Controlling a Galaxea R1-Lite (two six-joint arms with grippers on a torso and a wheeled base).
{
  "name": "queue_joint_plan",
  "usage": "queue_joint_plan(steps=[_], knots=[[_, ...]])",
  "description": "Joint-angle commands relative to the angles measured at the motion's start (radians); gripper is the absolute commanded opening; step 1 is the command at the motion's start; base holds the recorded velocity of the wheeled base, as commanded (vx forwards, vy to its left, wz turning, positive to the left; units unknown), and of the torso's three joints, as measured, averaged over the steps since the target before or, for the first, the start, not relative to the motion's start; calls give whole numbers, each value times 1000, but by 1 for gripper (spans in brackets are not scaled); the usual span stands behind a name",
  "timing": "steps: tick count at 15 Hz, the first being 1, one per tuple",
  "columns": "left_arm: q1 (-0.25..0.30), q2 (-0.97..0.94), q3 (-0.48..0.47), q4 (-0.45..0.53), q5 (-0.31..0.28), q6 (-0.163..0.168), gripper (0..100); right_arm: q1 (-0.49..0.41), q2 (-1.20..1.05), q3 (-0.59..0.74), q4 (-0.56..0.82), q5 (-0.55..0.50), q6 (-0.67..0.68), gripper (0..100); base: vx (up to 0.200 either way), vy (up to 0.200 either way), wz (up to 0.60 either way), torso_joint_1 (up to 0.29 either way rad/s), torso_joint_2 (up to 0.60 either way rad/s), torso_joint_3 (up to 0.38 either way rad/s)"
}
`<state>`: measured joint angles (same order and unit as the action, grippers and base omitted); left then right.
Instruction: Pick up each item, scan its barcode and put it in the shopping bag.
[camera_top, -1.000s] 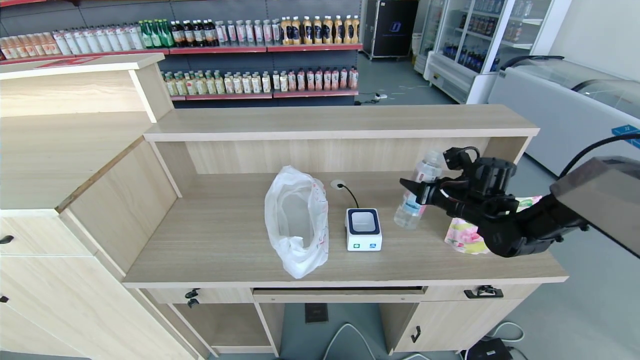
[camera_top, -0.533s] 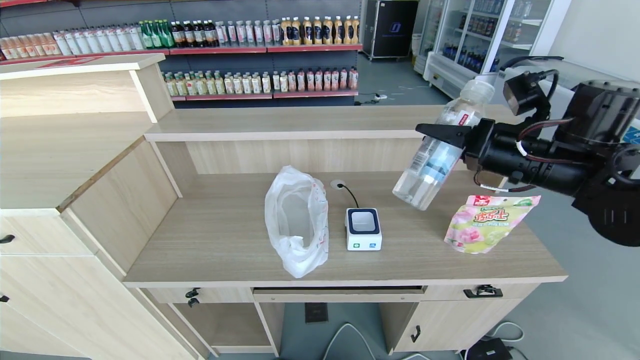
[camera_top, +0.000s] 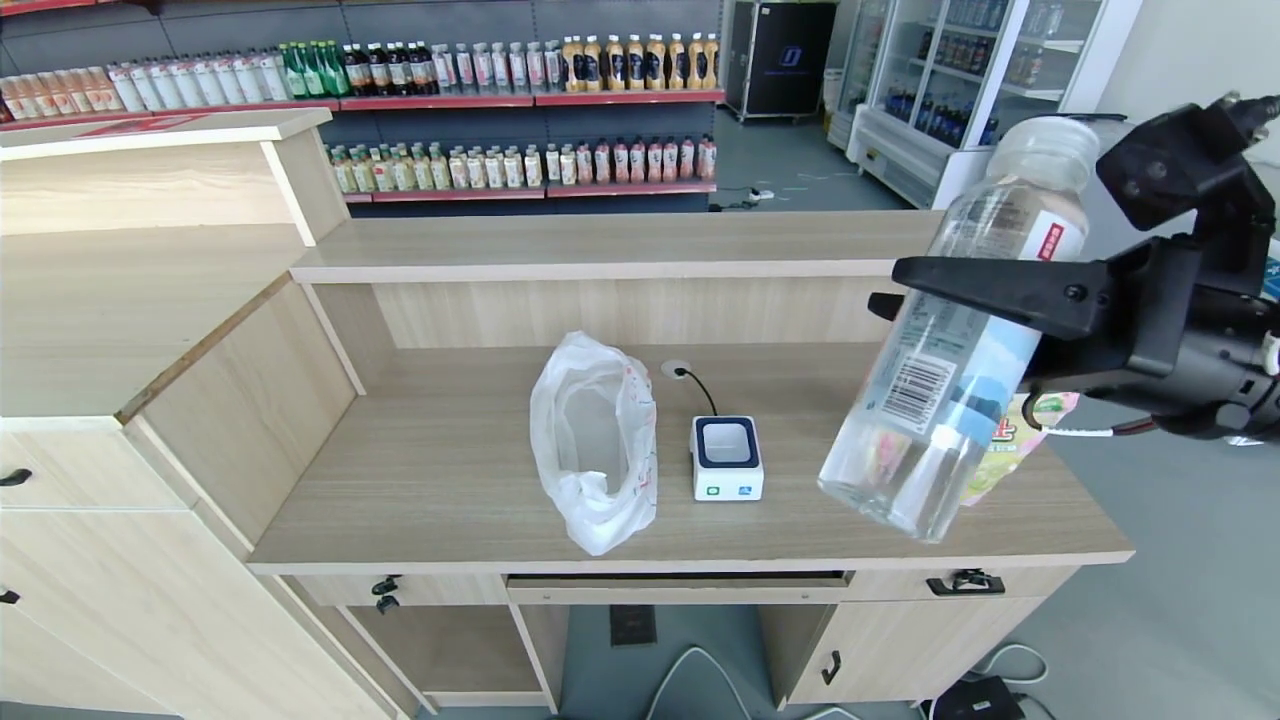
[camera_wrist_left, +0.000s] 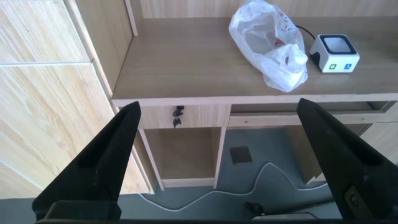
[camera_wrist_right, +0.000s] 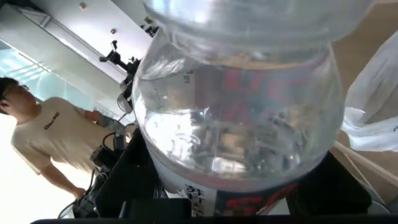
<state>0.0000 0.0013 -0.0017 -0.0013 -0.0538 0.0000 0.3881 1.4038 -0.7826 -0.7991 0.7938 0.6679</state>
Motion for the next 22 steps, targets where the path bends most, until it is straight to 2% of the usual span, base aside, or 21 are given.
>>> queue_joint_plan(steps=[1,7,10,13,22], knots=[[0,0,0,0,0,0,100,8,-52,6,9,8,6,0,0,0,0,0,0,0],[0,0,0,0,0,0,100,8,-106,6,0,151,48,0,0,0,0,0,0,0],[0,0,0,0,0,0,100,26,-101,40,-87,216,52,0,0,0,0,0,0,0],[0,0,0,0,0,0,100,57,-88,45,-149,225,52,0,0,0,0,0,0,0],[0,0,0,0,0,0,100,68,-134,97,-150,243,42,0,0,0,0,0,0,0]])
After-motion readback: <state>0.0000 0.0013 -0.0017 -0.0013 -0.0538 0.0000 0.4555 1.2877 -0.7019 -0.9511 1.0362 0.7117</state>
